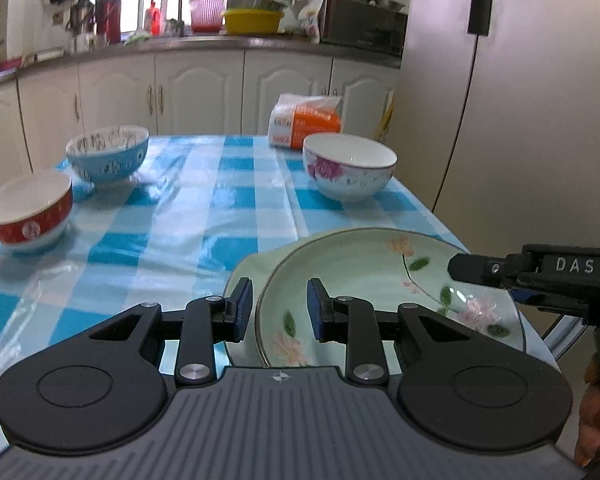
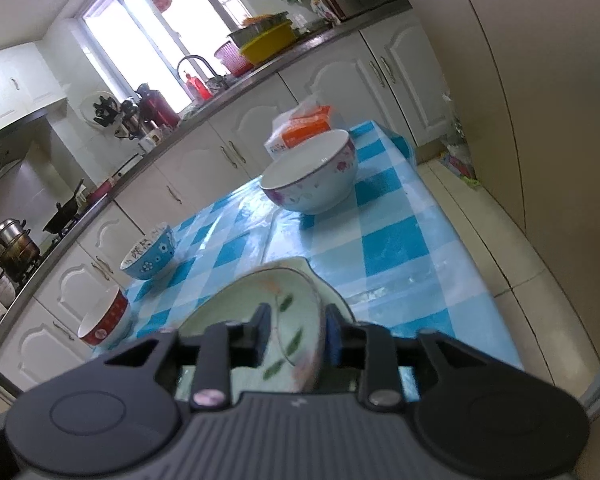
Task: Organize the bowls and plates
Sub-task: 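Lift and carry the round green plate with both grippers toward the oval plate, then lower the round plate onto the green oval plate and open both grippers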
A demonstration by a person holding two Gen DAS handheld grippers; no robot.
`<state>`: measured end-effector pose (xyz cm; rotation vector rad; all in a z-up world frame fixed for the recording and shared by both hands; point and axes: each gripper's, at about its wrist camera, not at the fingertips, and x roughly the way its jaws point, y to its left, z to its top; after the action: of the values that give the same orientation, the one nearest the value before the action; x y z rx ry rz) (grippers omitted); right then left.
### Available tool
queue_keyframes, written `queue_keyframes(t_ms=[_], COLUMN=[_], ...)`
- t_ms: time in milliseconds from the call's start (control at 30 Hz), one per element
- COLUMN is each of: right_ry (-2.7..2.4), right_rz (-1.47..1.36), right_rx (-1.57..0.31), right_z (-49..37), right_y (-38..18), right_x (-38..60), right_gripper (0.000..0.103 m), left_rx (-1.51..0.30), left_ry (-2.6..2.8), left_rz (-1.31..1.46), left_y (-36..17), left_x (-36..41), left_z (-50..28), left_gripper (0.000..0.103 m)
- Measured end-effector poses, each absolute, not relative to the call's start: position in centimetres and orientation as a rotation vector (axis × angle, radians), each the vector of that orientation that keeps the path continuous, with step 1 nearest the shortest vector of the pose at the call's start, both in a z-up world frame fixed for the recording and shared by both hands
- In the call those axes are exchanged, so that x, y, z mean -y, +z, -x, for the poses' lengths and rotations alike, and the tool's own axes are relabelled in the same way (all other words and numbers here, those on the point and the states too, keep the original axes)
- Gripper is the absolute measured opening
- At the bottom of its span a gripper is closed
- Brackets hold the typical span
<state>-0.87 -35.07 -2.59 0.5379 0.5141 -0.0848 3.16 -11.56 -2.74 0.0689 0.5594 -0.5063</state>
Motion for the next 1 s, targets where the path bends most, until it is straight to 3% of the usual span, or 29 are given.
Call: queue_keyframes(t_ms=[200,333,800,933,1000], right_ry=[-0.089,-0.098,-0.124,-0.121,-0.115], right_rz=[-0.505,-0.465,-0.428,-0.422,-0.415], right_rx=[-0.501,-0.468,-0.436,-0.443,-0.452], right_z=[0.8,1.3,2.2,2.3,2.3], right_y=[-2.5,-1.9,-0.6,-0.3,-0.3], right_x=[34.7,34.3,33.2,32.4,31.8], right_gripper=[0.041,0.059,0.09,0.099,0.101], left_rx=[-0.549,-0.564,-0.586,-0.591,-0.596], left_ry=[-0.493,-0.479,-0.416,-0.405,-0.403], left_rz=[-0.048,-0.022,0.0,0.006,0.006], left_y=[-2.3,-2.4,-1.8,-1.8,-1.7], left_x=[10.9,10.3,7.4,6.6,6.2], left_z=[-3.1,-3.2,-2.6,-2.2,-2.0], left_gripper=[0.036,0.039,0.076,0.096,0.1])
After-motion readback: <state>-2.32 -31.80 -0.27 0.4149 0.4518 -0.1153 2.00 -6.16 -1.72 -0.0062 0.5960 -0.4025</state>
